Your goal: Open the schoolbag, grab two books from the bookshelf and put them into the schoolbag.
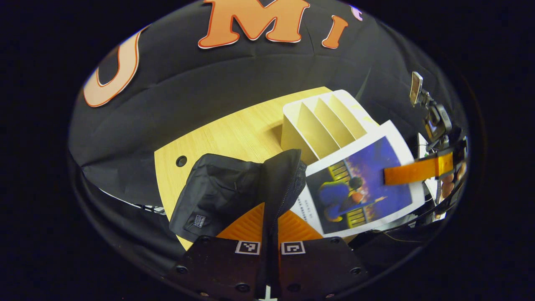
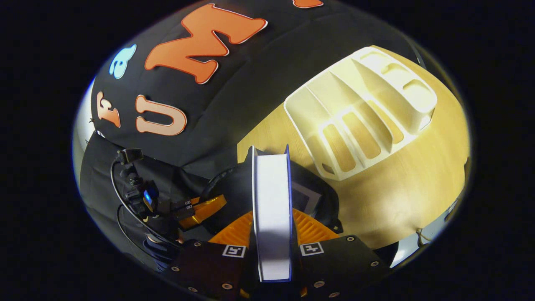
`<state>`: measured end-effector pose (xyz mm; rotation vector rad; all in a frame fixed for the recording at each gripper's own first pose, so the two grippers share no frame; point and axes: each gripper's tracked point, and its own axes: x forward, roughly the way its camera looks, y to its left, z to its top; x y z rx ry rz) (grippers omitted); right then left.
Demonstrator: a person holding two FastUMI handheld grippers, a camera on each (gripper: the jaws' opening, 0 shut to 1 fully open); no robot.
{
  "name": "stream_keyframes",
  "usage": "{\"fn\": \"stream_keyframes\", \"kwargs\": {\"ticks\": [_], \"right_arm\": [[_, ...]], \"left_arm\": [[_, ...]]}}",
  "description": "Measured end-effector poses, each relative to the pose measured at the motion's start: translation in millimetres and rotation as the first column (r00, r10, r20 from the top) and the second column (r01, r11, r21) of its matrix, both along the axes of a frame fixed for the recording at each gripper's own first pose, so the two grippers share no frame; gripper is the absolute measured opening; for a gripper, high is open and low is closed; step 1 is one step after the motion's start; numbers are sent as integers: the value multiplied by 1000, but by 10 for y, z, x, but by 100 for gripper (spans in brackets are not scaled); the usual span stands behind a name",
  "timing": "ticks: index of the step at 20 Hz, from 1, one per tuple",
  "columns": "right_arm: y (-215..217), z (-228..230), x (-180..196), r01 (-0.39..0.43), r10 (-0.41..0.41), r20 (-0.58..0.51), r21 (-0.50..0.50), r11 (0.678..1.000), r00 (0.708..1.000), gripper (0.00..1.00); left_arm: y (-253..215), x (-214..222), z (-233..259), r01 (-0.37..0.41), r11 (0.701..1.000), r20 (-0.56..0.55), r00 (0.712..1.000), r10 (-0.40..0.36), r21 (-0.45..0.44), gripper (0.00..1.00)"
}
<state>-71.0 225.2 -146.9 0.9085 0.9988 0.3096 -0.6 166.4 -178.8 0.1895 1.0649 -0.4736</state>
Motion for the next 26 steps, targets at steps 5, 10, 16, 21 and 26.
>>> {"fn": "stream_keyframes", "kwargs": {"ticks": [5, 10, 16, 21, 26], "right_arm": [[328, -358, 6, 19, -18, -12, 53, 998, 1000, 33], [573, -633, 251, 69, -69, -4, 88, 994, 998, 32], [1012, -881, 329, 75, -73, -20, 134, 988, 997, 33], [1244, -990, 436, 81, -82, 4, 125, 989, 997, 34], [1346, -1190, 347, -1, 7, -79, 73, 997, 997, 42]], "left_arm": [[-41, -21, -10, -33, 999, -3, 999, 33, -20, 4], [-157, -62, 5, -34, 999, 0, 999, 34, -38, 4], [-288, -83, -25, -15, 1000, 2, 1000, 15, -25, 4], [-334, -105, -12, -7, 1000, 3, 1000, 7, -24, 4], [-285, -102, -111, -36, 999, -17, 999, 35, -40, 4]]}}
